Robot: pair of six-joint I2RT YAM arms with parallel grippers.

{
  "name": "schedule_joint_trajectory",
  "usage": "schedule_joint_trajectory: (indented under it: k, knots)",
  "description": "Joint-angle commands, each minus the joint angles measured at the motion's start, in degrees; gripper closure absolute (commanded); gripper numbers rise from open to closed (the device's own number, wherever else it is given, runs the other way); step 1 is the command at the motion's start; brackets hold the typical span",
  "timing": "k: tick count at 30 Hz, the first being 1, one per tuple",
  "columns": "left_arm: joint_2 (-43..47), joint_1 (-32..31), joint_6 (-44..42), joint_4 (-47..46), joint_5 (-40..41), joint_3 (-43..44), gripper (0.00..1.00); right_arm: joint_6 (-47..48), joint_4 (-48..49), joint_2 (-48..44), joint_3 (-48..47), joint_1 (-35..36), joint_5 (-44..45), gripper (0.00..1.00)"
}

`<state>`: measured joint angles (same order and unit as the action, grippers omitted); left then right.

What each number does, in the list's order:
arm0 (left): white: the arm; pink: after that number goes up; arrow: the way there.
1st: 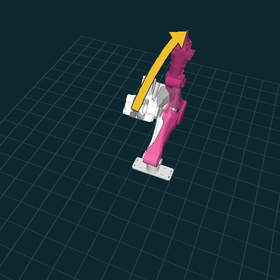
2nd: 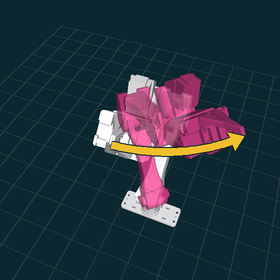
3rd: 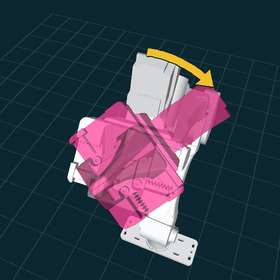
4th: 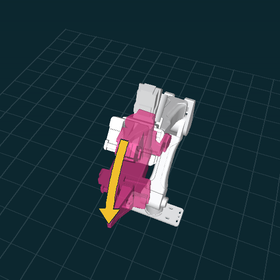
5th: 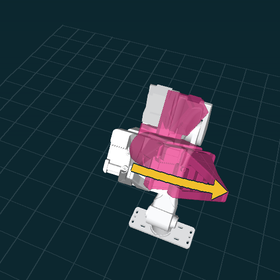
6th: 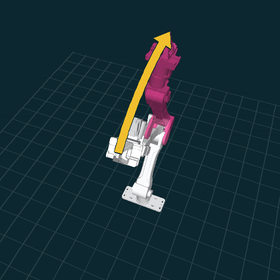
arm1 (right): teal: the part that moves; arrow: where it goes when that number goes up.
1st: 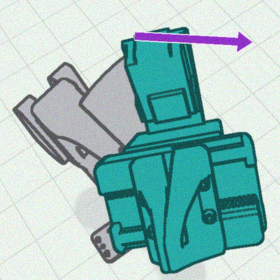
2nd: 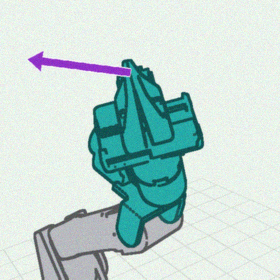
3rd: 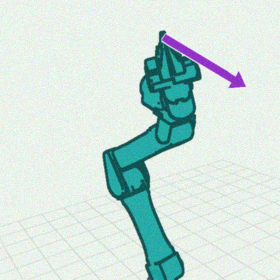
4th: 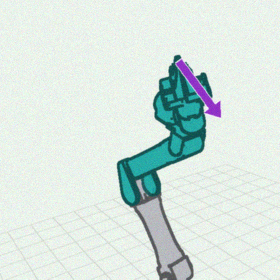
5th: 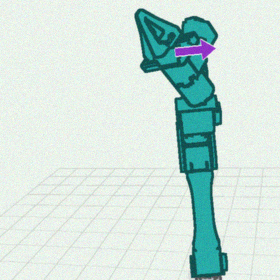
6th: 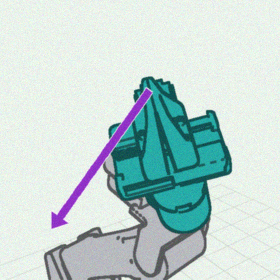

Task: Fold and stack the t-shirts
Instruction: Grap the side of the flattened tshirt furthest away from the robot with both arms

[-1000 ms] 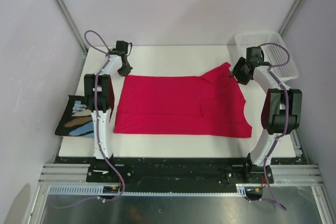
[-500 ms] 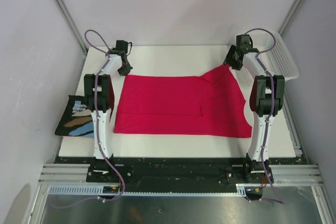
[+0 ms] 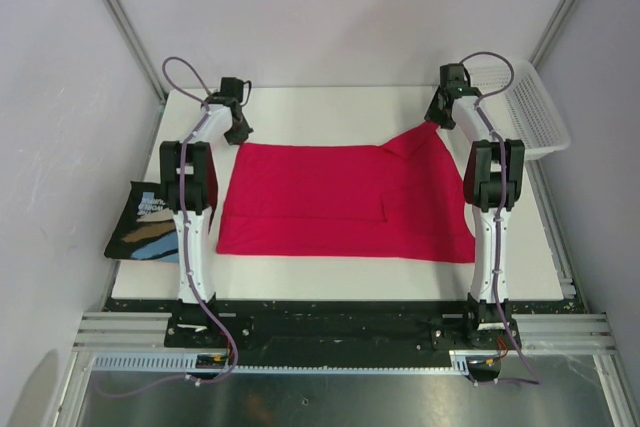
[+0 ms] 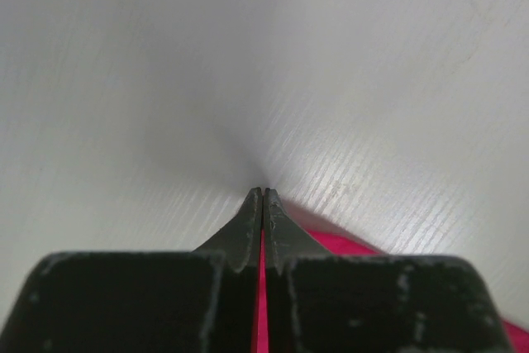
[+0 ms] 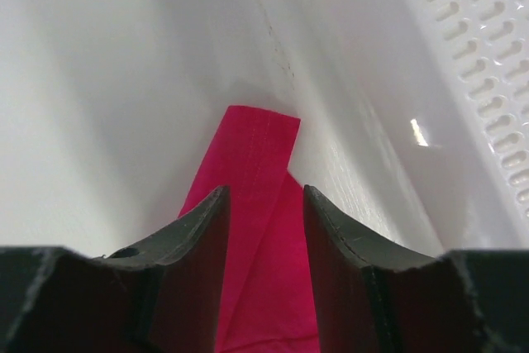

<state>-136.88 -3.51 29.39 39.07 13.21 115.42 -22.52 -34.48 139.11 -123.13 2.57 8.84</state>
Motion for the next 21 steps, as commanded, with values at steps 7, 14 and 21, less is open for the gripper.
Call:
schedule_joint_trajectory:
  k: [7, 14, 21]
  knots:
    - [5.51, 2.76, -2.76, -1.1, 0.65, -2.7, 1.0, -1.94, -1.78, 4.3, -7.7, 1.99, 5.04, 0.57]
    - [5.85, 4.12, -3.38, -1.14, 0.82, -4.36, 1.0, -2.43, -1.93, 5.82, -10.36, 2.6, 5.73, 0.59]
    - [5.78, 5.27, -3.62, -1.11, 0.23, -4.56, 1.0, -2.48, -0.84, 7.82, -13.45, 3.06, 5.29, 0.6]
